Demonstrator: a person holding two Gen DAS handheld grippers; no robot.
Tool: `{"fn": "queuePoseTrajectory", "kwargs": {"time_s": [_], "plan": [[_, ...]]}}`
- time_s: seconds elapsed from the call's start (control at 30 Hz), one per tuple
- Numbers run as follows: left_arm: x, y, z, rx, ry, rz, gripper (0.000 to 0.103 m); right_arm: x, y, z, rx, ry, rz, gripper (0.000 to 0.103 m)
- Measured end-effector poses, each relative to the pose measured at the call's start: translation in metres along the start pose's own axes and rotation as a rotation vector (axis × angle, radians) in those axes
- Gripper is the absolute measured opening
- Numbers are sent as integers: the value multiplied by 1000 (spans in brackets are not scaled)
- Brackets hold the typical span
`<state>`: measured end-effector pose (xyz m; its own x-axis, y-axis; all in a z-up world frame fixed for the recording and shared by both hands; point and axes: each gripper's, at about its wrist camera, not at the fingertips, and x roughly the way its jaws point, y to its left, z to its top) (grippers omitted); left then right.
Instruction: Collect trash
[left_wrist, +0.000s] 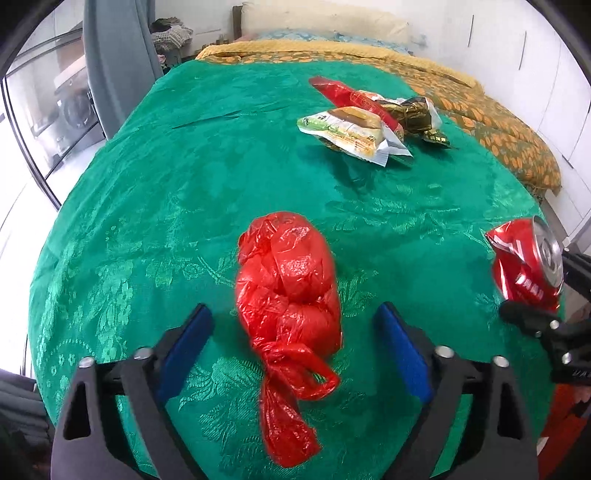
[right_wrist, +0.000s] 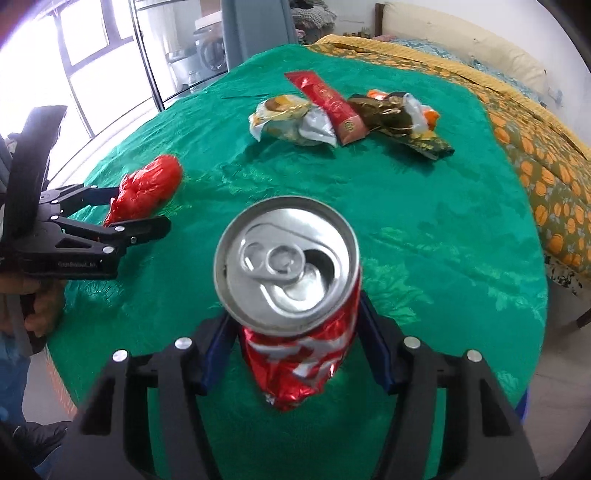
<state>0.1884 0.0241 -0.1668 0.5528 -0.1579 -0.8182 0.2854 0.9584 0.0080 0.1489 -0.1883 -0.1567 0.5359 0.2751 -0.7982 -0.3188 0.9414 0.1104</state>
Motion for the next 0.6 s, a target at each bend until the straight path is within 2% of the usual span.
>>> {"fn": "queuePoseTrajectory", "kwargs": {"time_s": [0.2, 0.23, 0.4, 0.6], "plan": [[-8, -2, -3, 0, -16, 0, 52, -24, -12, -9, 25, -41, 13, 60], [-8, -4, -2, -1, -16, 0, 44, -27, -15, -10, 30, -45, 15, 60], [-16, -20, 0, -9, -23, -47, 41, -48, -35, -18, 80, -81, 32, 60], [-32, -79, 10, 33, -37, -155, 41, -73, -78, -31, 156, -113, 29, 60]]}}
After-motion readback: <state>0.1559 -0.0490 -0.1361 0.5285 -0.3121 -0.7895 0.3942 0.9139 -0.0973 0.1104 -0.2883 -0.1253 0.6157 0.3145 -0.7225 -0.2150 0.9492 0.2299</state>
